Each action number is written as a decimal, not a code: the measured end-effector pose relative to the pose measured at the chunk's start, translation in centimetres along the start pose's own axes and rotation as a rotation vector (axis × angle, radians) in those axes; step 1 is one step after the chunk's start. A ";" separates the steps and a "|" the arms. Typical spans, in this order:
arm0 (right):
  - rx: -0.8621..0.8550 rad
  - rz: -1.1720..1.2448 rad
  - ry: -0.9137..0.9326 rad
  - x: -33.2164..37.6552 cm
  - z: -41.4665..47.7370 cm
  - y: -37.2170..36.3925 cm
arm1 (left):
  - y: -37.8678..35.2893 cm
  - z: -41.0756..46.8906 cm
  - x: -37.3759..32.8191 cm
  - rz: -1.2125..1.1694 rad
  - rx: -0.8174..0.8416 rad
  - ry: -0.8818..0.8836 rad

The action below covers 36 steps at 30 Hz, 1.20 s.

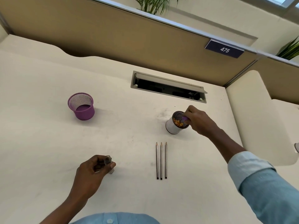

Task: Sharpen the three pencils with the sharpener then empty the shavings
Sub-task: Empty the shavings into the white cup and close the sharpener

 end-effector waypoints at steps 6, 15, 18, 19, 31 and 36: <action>0.025 -0.018 -0.004 0.2 -0.1 -0.1 | 0.0 0.2 0.4 0.014 -0.003 0.019; -0.055 0.127 -0.078 -0.9 -0.3 -0.9 | -0.1 0.4 0.8 0.062 -0.023 0.011; -0.126 0.291 -0.199 -1.4 -0.2 -1.0 | 0.0 0.4 0.9 0.065 -0.026 0.012; -0.145 0.345 -0.223 -1.5 -0.2 -0.9 | 0.0 0.4 0.9 0.066 -0.030 0.010; -0.158 0.919 -0.437 -2.8 -2.0 -1.0 | -0.2 0.6 0.9 0.060 -0.026 0.000; -0.169 0.476 -0.304 -2.5 -1.4 -1.5 | -0.4 0.5 0.7 0.052 -0.013 0.007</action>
Point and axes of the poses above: each hand's wrist, its own z-axis towards the middle knuckle, its own y-axis out of the back of the hand, x = y × z, the point moved 4 cm from there along z, towards the middle knuckle, and after that the axes turned 1 degree about -x, right-handed, at the moved point
